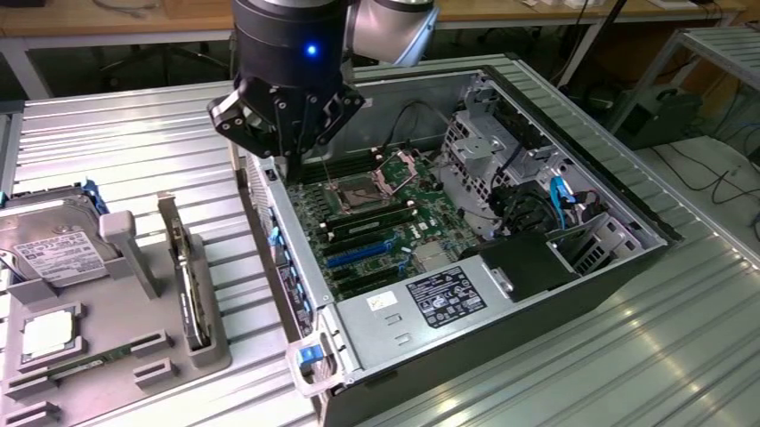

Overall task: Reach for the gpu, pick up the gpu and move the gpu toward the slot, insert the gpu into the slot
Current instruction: 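Reach for the gpu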

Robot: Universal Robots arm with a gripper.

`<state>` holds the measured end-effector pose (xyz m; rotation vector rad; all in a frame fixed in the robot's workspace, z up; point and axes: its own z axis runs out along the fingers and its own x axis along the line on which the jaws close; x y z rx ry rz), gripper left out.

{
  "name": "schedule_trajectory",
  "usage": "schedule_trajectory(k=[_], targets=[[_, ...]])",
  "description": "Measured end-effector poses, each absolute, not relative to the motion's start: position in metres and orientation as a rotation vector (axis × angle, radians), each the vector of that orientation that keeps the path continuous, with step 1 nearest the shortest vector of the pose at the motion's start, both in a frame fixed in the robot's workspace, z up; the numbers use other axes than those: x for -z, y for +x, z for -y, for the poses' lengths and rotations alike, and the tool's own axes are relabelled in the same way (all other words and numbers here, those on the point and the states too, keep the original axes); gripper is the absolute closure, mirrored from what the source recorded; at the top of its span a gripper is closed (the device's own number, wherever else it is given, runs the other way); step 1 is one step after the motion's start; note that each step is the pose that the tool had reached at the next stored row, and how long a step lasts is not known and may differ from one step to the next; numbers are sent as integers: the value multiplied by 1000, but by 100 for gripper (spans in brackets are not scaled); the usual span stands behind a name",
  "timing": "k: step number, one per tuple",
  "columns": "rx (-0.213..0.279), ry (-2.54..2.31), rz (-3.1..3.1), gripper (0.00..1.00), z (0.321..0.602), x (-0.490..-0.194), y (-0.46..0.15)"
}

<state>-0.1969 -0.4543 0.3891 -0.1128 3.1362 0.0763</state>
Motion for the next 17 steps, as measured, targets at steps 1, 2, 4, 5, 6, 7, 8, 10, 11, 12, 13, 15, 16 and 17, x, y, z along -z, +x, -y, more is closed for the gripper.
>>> schedule_trajectory(k=[1,2,4,5,6,7,8,10,11,12,13,15,16,17], targets=[[-76,-113,-3136,90,455,-389,-198],[-76,-113,-3136,90,456,-389,-198],[-76,-113,-3137,90,459,-389,-200],[-76,-113,-3137,90,459,-389,-201],[-76,-113,-3137,90,461,-389,-202],[-76,-113,-3137,90,461,-389,-202],[-76,-113,-3137,90,463,-389,-203],[-76,-113,-3137,90,465,-389,-205],[-76,-113,-3137,90,466,-389,-206],[-76,-113,-3137,90,467,-389,-206],[-76,-113,-3137,90,468,-389,-207],[-76,-113,-3137,90,469,-389,-208],[-76,-113,-3137,90,470,-389,-209],[-76,-113,-3137,90,471,-388,-210]])
